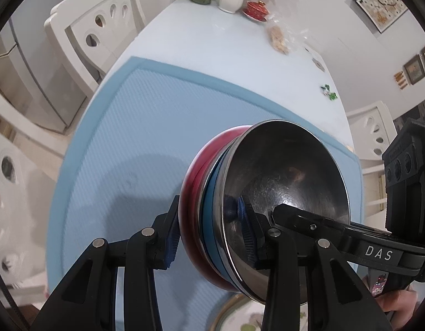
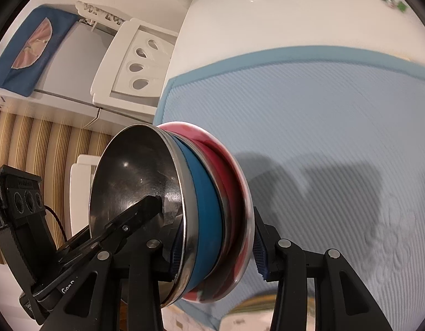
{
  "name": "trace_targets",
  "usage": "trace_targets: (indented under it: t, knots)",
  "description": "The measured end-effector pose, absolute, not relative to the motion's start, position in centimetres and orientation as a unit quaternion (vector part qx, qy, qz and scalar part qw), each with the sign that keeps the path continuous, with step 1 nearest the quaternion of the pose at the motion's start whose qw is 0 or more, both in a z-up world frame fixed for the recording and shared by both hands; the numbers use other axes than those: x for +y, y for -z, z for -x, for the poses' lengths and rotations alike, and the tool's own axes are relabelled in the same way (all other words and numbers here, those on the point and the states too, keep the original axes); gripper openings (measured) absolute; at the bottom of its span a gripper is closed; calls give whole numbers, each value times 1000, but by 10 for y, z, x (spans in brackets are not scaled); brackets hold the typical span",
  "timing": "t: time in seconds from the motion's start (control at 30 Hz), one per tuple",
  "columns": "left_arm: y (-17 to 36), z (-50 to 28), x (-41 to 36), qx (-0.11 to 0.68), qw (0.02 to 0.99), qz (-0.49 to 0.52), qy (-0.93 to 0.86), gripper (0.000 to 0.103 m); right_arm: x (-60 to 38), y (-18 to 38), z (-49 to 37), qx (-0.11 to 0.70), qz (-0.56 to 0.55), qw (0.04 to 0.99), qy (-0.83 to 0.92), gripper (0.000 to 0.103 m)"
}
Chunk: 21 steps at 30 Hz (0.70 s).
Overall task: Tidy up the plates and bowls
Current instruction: 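Lift the nested bowl stack with both grippers and carry it over the plate stack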
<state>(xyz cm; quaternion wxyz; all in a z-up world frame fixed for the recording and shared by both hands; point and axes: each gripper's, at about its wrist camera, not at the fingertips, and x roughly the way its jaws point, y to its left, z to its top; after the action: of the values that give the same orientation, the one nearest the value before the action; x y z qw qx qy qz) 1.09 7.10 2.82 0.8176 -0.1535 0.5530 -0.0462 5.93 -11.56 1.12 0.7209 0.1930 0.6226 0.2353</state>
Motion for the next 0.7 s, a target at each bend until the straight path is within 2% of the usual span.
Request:
trace_targets:
  t: [0.43, 0.7]
  knots:
    - [-27, 49, 15, 567, 808, 124, 99, 36, -172, -13, 23, 625, -213, 725, -195, 42]
    - [-19, 93, -20, 574, 801, 148, 84, 36, -200, -5, 66, 636, -213, 716, -193, 42]
